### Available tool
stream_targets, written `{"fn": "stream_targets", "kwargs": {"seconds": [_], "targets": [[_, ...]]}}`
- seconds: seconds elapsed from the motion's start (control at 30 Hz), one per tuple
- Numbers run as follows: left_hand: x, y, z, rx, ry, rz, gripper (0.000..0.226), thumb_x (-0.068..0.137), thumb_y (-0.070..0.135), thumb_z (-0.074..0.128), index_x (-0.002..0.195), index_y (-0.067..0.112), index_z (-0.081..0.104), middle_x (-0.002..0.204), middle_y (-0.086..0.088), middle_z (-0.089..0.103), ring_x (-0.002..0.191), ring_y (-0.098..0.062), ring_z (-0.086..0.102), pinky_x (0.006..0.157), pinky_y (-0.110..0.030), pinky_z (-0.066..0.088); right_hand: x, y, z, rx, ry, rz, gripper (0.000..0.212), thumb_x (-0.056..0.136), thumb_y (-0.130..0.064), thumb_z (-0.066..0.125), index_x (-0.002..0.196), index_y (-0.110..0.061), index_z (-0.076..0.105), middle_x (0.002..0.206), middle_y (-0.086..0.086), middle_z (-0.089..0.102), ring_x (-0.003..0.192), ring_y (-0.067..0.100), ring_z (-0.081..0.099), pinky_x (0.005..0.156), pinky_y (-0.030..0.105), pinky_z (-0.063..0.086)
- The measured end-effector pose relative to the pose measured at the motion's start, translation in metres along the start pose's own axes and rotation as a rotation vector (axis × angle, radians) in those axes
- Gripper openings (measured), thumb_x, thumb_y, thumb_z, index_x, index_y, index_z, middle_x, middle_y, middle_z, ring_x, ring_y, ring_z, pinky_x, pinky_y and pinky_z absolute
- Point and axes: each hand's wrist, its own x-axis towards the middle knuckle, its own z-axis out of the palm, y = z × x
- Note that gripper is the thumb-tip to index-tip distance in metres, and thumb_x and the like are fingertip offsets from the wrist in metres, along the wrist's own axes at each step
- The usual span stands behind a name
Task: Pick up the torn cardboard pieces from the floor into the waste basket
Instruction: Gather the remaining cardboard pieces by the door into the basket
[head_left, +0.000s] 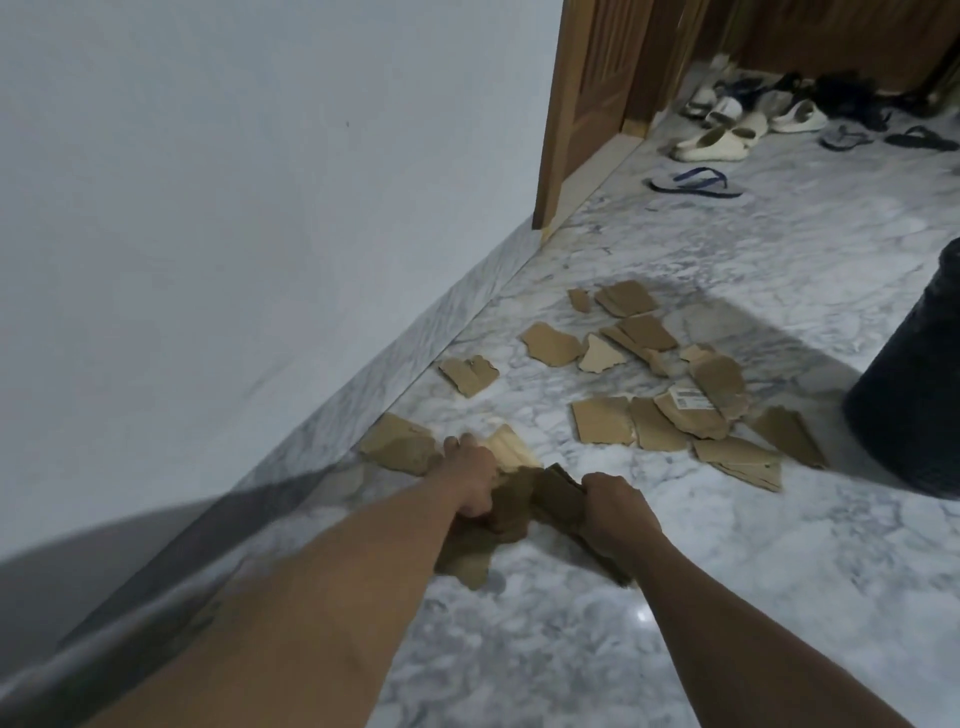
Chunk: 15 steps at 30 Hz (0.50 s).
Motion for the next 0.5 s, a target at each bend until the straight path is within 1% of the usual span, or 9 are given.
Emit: {"fn": "stream_targets", "kwargs": {"seconds": [0.07, 0.13, 0.2, 0.27, 0.3, 0.33, 0.4, 0.43, 0.5], "targets": [[-0.017, 0.011, 0.015, -0.026, 0.045, -0.010, 0.048, 0.082, 0.010, 0.060, 0.129, 0.011, 0.048, 0.141, -0.017, 0.027, 0.125, -0.038, 0.036, 0.104, -0.048, 0.038, -0.008, 0.007, -0.002, 0.075, 0.017, 0.024, 0.014, 0.084, -0.026, 0.059, 0.090, -0.014, 0.055, 0.092, 0.006, 0.062, 0.089, 0.028, 0.063, 0.069, 0.031, 0.045], [-0.031, 0.014, 0.028, -0.098, 0.071, 0.003, 0.048, 0.081, 0.014, 0.064, 0.127, 0.015, 0.048, 0.135, -0.015, 0.032, 0.116, -0.034, 0.045, 0.099, -0.045, 0.040, -0.020, 0.015, -0.004, 0.190, 0.045, 0.081, 0.017, 0.082, -0.027, 0.063, 0.089, -0.012, 0.059, 0.087, 0.006, 0.064, 0.083, 0.027, 0.063, 0.069, 0.032, 0.050], [-0.041, 0.010, 0.039, -0.203, 0.047, 0.025, 0.049, 0.078, 0.022, 0.071, 0.122, 0.017, 0.049, 0.133, -0.010, 0.036, 0.109, -0.031, 0.051, 0.096, -0.042, 0.043, -0.031, 0.025, -0.006, 0.285, 0.057, 0.130, 0.021, 0.079, -0.028, 0.069, 0.089, -0.011, 0.063, 0.082, 0.004, 0.065, 0.075, 0.023, 0.062, 0.061, 0.029, 0.047], [-0.052, -0.005, 0.041, -0.311, 0.007, 0.000, 0.063, 0.071, 0.037, 0.080, 0.124, 0.019, 0.050, 0.131, -0.007, 0.043, 0.108, -0.028, 0.055, 0.094, -0.040, 0.048, -0.037, 0.028, -0.007, 0.318, 0.018, 0.137, 0.022, 0.077, -0.027, 0.073, 0.090, -0.011, 0.065, 0.079, 0.002, 0.065, 0.070, 0.018, 0.060, 0.055, 0.025, 0.044], [-0.058, -0.020, 0.040, -0.356, -0.011, -0.028, 0.074, 0.066, 0.043, 0.083, 0.127, 0.020, 0.050, 0.130, -0.006, 0.047, 0.109, -0.027, 0.055, 0.094, -0.038, 0.049, -0.038, 0.026, -0.008, 0.333, 0.000, 0.133, 0.022, 0.077, -0.027, 0.074, 0.091, -0.012, 0.065, 0.078, 0.001, 0.065, 0.069, 0.016, 0.061, 0.056, 0.025, 0.045], [-0.061, -0.038, 0.038, -0.378, -0.030, -0.061, 0.084, 0.062, 0.048, 0.086, 0.133, 0.021, 0.049, 0.131, -0.006, 0.050, 0.112, -0.027, 0.056, 0.095, -0.037, 0.049, -0.036, 0.021, -0.009, 0.359, -0.007, 0.134, 0.024, 0.077, -0.028, 0.075, 0.092, -0.012, 0.066, 0.079, 0.000, 0.067, 0.070, 0.015, 0.062, 0.059, 0.026, 0.049], [-0.072, -0.078, 0.032, -0.359, -0.040, -0.160, 0.101, 0.058, 0.055, 0.085, 0.142, 0.021, 0.043, 0.136, -0.008, 0.050, 0.118, -0.028, 0.054, 0.099, -0.036, 0.047, -0.028, 0.003, -0.009, 0.443, -0.022, 0.124, 0.030, 0.076, -0.030, 0.078, 0.098, -0.012, 0.070, 0.087, 0.004, 0.072, 0.077, 0.019, 0.068, 0.072, 0.033, 0.057], [-0.077, -0.098, 0.032, -0.325, -0.024, -0.228, 0.104, 0.060, 0.056, 0.084, 0.145, 0.017, 0.038, 0.139, -0.010, 0.049, 0.120, -0.029, 0.053, 0.100, -0.036, 0.046, -0.023, -0.011, -0.008, 0.496, -0.048, 0.105, 0.033, 0.076, -0.030, 0.080, 0.102, -0.011, 0.070, 0.092, 0.006, 0.074, 0.081, 0.022, 0.070, 0.078, 0.037, 0.059], [-0.086, -0.125, 0.031, -0.306, 0.057, -0.341, 0.100, 0.069, 0.047, 0.082, 0.147, 0.009, 0.032, 0.139, -0.014, 0.049, 0.120, -0.029, 0.052, 0.100, -0.037, 0.045, -0.014, -0.047, -0.007, 0.564, -0.100, 0.048, 0.038, 0.076, -0.031, 0.081, 0.106, -0.010, 0.070, 0.097, 0.010, 0.074, 0.085, 0.025, 0.071, 0.082, 0.042, 0.060]]}}
